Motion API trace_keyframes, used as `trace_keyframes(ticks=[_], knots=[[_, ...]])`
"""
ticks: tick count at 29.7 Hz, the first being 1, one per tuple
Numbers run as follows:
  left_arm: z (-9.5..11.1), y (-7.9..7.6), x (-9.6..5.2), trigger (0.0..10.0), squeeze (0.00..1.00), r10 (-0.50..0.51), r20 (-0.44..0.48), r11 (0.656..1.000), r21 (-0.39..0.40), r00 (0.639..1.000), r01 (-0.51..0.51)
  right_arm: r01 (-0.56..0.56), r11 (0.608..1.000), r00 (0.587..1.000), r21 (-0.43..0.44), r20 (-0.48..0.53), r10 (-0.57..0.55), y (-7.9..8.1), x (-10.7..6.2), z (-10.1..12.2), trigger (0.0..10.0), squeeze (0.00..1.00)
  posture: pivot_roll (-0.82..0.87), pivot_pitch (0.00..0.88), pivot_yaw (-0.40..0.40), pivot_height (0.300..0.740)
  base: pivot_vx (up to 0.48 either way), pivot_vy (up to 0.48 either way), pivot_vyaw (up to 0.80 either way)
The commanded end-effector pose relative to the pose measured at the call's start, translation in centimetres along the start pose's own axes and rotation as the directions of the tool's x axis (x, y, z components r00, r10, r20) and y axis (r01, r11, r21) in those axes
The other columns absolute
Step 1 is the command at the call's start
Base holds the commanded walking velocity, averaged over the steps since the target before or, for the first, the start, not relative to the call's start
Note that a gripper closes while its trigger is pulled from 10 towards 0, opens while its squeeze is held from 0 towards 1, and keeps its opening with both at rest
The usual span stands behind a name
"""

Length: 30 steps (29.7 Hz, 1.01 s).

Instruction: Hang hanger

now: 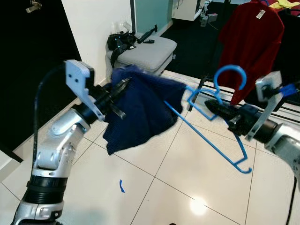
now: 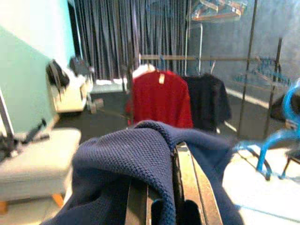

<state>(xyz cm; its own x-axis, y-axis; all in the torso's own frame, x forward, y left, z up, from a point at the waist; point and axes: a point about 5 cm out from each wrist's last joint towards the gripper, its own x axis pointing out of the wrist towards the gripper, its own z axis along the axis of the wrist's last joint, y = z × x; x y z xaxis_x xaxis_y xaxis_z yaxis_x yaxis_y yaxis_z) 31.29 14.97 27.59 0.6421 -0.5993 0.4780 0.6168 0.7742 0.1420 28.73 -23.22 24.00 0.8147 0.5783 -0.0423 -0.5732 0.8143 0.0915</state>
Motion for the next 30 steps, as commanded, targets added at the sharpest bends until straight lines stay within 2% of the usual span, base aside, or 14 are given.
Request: trace_keyframes(ticks=[1,7,9,10,11,12,14,19,22,23,26,27,28,30], knots=[[1.1,0.0,0.3,0.6,0.0,-0.011,0.058,1.0,0.006,0.998,0.011,0.086,0.995,0.994,0.05,-0.065,-0.083,-0.8,0.3,-1.5,10.0,0.0,0.0,0.167,0.046,0.74,0.0,0.0,0.0],[2.1,-0.9,0.8,0.8,0.0,-0.05,0.127,0.997,-0.051,0.991,0.057,0.263,0.951,0.964,0.165,-0.082,-0.253,-2.7,1.1,-2.6,10.0,0.0,0.01,0.168,0.042,0.74,0.0,0.0,0.0],[2.5,-1.7,0.8,1.3,0.0,-0.101,0.148,0.99,-0.082,0.984,0.114,0.298,0.937,0.954,0.183,-0.018,-0.3,-3.2,1.4,-2.1,10.0,0.0,0.01,0.168,0.041,0.74,0.0,0.0,0.0],[2.6,-2.7,0.7,1.5,0.0,-0.168,0.16,0.976,-0.113,0.973,0.187,0.297,0.93,0.945,0.214,0.076,-0.319,-3.5,1.6,-1.1,10.0,0.0,0.02,0.169,0.041,0.74,0.0,0.0,0.0],[2.6,-3.8,0.4,1.7,0.0,-0.238,0.166,0.955,-0.14,0.957,0.262,0.278,0.929,0.931,0.244,0.168,-0.323,-3.5,1.8,0.0,10.0,0.0,0.02,0.169,0.04,0.74,0.0,0.0,0.0],[2.6,-3.8,0.4,1.7,0.0,-0.238,0.166,0.955,-0.14,0.957,0.262,0.278,0.929,0.931,0.244,0.168,-0.323,-3.5,1.8,0.0,10.0,0.0,0.02,0.169,0.04,0.74,0.0,0.0,0.0],[2.0,-5.6,-0.1,2.2,0.0,-0.341,0.152,0.913,-0.182,0.927,0.366,0.182,0.944,0.919,0.275,0.294,-0.262,-2.7,2.1,1.8,10.0,0.0,0.02,0.168,0.039,0.74,0.0,0.0,0.0],[1.2,-7.0,-0.4,2.3,0.0,-0.41,0.128,0.877,-0.216,0.903,0.429,0.098,0.958,0.912,0.269,0.362,-0.194,-1.5,2.6,3.0,10.0,0.0,0.02,0.168,0.038,0.74,0.0,0.0,0.0],[0.7,-7.6,-0.7,2.5,0.0,-0.447,0.106,0.857,-0.231,0.888,0.46,0.062,0.954,0.888,0.294,0.419,-0.187,-1.3,2.6,3.9,10.0,0.0,0.01,0.167,0.037,0.74,0.0,0.0,0.0],[-0.7,-8.5,-1.1,2.9,0.0,-0.496,0.042,0.839,-0.235,0.867,0.491,0.008,0.939,0.854,0.343,0.487,-0.185,-1.1,2.6,4.7,10.0,0.0,0.01,0.167,0.04,0.74,0.0,0.0,0.0],[-1.3,-8.9,-1.3,3.3,0.0,-0.508,0.012,0.836,-0.234,0.861,0.497,-0.015,0.934,0.84,0.358,0.511,-0.183,-1.0,2.7,4.9,10.0,0.0,0.01,0.167,0.04,0.74,0.0,0.0,0.0],[-2.0,-9.3,-1.4,3.8,0.0,-0.518,-0.022,0.835,-0.23,0.855,0.5,-0.045,0.93,0.823,0.366,0.541,-0.172,-0.7,2.7,5.2,10.0,0.0,0.01,0.166,0.041,0.74,0.0,0.0,0.0],[-3.2,-9.8,-1.6,6.9,0.0,-0.517,-0.071,0.842,-0.224,0.853,0.491,-0.098,0.928,0.793,0.359,0.592,-0.145,-0.2,2.7,5.8,10.0,0.0,0.01,0.165,0.043,0.74,0.0,0.0,0.0],[-3.6,-10.0,-1.7,6.9,0.0,-0.513,-0.089,0.846,-0.223,0.854,0.485,-0.121,0.928,0.778,0.353,0.614,-0.132,0.0,2.7,6.1,10.0,0.0,0.01,0.165,0.043,0.74,0.0,0.0,0.0]])
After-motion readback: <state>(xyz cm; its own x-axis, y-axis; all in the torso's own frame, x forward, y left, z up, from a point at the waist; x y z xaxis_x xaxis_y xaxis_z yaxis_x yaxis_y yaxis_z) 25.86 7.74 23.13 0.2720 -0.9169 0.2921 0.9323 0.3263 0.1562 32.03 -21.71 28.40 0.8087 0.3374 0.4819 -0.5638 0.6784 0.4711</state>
